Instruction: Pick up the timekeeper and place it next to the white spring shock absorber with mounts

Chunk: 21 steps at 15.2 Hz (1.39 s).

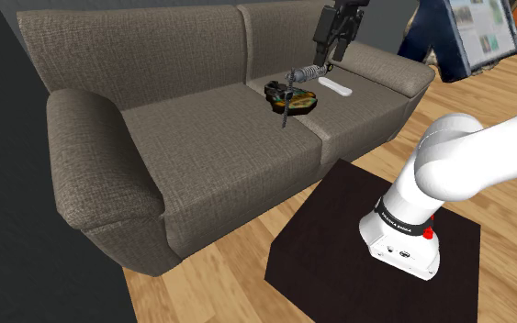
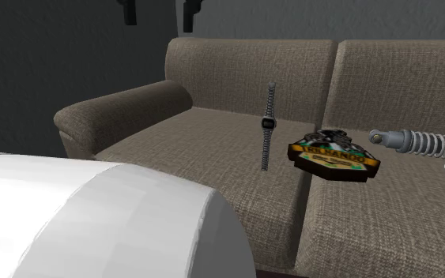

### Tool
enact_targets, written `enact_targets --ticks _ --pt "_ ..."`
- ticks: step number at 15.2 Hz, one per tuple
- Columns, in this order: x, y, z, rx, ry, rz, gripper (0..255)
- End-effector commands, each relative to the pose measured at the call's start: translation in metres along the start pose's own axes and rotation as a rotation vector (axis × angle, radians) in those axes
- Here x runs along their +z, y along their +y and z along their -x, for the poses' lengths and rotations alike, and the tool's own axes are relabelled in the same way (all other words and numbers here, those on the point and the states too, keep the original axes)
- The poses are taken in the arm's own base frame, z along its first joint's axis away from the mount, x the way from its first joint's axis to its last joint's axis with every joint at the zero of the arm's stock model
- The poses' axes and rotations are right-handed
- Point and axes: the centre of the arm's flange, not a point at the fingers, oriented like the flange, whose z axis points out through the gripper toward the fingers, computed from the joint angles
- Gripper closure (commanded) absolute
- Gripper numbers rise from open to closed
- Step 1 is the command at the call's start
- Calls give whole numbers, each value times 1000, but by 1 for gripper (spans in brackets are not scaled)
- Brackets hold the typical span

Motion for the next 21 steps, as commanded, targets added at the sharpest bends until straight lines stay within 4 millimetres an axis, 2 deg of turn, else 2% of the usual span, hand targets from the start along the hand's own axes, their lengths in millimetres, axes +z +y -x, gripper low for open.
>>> enact_targets --ticks 1,11,21 --pt "0 0 0 0 0 0 0" --pt "48 81 -54 13 208 60 0" --pt "78 164 -114 26 417 121 0"
